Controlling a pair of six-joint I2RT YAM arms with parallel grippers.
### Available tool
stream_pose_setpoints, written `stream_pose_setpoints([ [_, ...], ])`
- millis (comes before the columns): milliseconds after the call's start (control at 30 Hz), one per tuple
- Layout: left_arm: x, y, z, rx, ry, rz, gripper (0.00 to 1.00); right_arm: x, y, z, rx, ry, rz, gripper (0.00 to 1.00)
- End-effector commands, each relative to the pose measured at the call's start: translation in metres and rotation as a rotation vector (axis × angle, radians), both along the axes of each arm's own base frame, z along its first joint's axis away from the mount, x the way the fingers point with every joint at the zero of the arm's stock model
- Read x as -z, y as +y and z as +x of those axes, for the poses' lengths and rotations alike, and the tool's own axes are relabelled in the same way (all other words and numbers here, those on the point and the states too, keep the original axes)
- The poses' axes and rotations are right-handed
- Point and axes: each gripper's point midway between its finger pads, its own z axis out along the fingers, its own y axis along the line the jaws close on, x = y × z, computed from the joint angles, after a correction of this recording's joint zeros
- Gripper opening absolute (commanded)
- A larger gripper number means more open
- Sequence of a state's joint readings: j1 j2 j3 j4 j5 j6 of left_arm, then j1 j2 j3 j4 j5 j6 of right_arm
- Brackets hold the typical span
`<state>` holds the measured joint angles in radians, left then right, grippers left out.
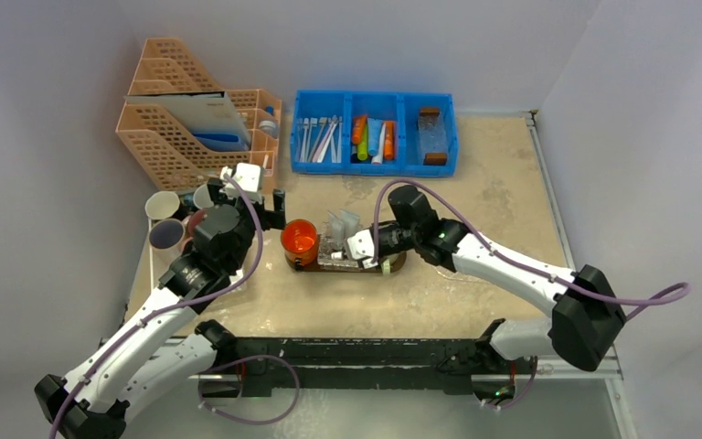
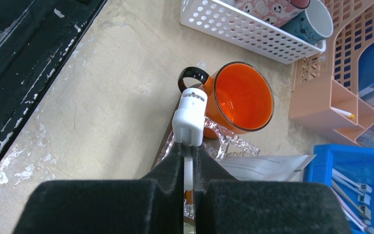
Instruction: Prepare toiletry sets of a toothbrush and toothpaste on the tray
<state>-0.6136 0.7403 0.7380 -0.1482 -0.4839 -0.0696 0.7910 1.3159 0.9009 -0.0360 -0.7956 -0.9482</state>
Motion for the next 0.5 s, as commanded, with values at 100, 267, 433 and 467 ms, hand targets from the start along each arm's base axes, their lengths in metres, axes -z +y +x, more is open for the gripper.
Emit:
stream_pose_setpoints([
  [100, -0.015, 0.004, -0.002, -0.015, -0.030, -0.034, 0.92, 0.006, 0.005, 0.004, -0.017, -0.044, 0.021, 0.00],
  [267, -0.017, 0.005, -0.002, -0.015, -0.034, -0.032, 0.92, 0.013, 0.004, 0.005, -0.011, -0.056, 0.007, 0.01],
  [433, -0.016, 0.003, -0.002, -0.009, -0.032, -0.031, 0.92, 0.020, 0.002, 0.006, -0.006, -0.057, -0.004, 0.06],
  [467, -0.016, 0.003, -0.001, -0.008, -0.031, -0.031, 0.92, 0.020, 0.002, 0.006, -0.006, -0.055, -0.005, 0.07],
])
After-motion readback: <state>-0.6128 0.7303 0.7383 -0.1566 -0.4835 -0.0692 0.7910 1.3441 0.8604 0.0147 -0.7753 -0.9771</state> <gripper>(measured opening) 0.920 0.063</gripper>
